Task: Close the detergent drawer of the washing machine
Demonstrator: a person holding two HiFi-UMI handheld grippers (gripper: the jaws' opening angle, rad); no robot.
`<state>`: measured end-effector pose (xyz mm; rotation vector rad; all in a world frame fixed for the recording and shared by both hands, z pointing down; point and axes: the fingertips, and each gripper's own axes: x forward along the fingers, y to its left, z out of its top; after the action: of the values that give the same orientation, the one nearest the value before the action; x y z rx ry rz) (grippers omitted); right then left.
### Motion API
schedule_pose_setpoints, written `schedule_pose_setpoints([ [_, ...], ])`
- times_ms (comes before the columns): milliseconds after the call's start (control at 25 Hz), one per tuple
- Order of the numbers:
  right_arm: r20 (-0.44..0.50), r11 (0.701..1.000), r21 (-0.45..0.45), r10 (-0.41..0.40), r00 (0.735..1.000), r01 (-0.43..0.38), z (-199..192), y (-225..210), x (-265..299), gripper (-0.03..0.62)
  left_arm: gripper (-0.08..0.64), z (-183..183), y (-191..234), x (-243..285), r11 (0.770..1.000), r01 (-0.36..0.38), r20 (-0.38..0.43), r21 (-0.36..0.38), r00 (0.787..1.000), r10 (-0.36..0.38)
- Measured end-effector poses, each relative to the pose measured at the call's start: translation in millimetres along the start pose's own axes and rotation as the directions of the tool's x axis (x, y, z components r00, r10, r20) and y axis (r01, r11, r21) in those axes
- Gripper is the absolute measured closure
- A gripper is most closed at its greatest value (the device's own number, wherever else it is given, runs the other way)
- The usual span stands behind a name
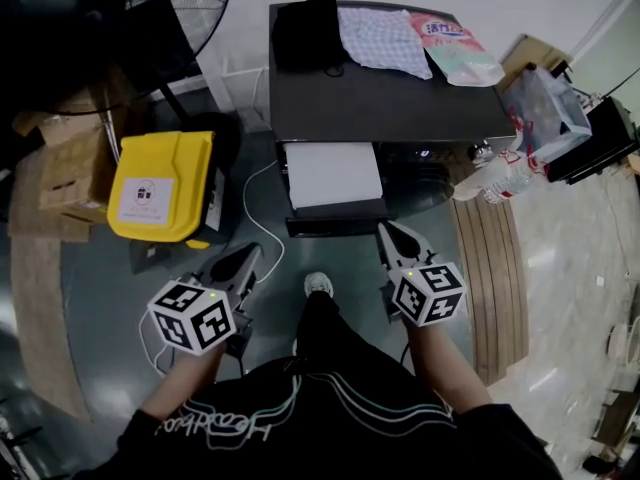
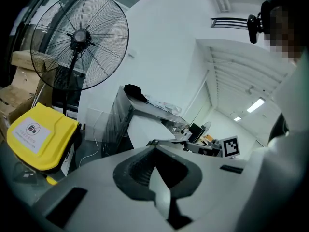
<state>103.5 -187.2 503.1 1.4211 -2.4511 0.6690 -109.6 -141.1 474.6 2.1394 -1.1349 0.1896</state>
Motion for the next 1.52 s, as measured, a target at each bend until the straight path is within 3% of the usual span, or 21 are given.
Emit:
schedule_pose_setpoints([
  [1520,-0.02,0.999,-0.023,0.039,0.999,-0.039,45.1,-20.7,69.4,0.566,0.537,38.1,26.3,38.7,0.998,-0.053,0.013,-0.022,0.998,0.053],
])
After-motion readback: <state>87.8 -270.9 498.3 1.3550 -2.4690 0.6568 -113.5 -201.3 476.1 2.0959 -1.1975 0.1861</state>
